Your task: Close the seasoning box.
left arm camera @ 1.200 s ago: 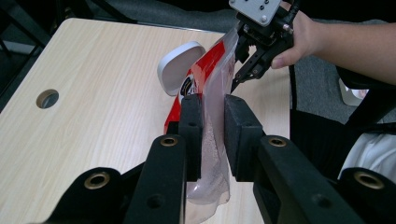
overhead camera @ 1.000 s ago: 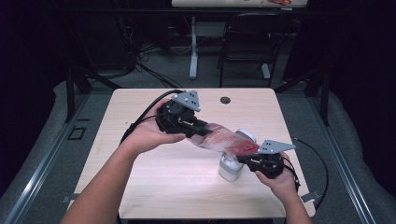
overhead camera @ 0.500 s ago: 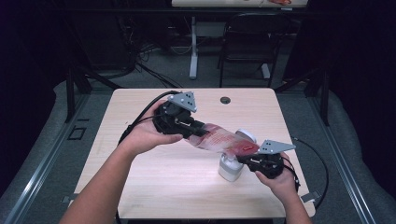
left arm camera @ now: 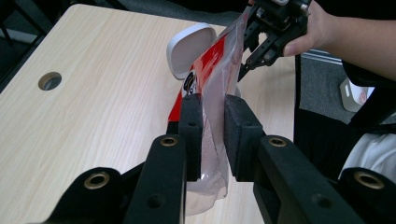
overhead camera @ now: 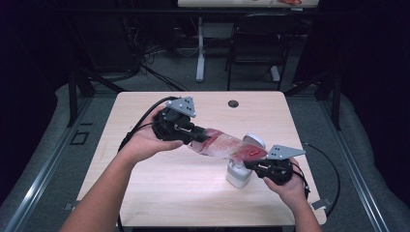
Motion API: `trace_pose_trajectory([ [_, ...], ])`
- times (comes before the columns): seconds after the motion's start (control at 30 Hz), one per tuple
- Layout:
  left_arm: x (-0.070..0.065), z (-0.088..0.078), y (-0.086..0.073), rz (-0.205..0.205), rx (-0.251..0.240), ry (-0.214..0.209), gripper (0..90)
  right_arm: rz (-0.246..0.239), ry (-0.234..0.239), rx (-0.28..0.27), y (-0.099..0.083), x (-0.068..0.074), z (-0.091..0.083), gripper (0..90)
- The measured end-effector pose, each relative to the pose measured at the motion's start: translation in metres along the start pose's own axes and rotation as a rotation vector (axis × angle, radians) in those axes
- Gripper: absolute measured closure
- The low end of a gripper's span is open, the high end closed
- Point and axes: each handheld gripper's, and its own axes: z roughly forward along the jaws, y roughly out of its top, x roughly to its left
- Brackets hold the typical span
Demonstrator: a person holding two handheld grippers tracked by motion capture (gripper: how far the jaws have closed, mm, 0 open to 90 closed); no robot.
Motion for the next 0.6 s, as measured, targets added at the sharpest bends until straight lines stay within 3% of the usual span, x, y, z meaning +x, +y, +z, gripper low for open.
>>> trace_pose_trajectory([
  [0.6,0.006,-0.002,-0.026,-0.06,-0.034,0.001,78.1,0.025,0.03,-0.043,0.003,-0.002,0.0,80.2],
])
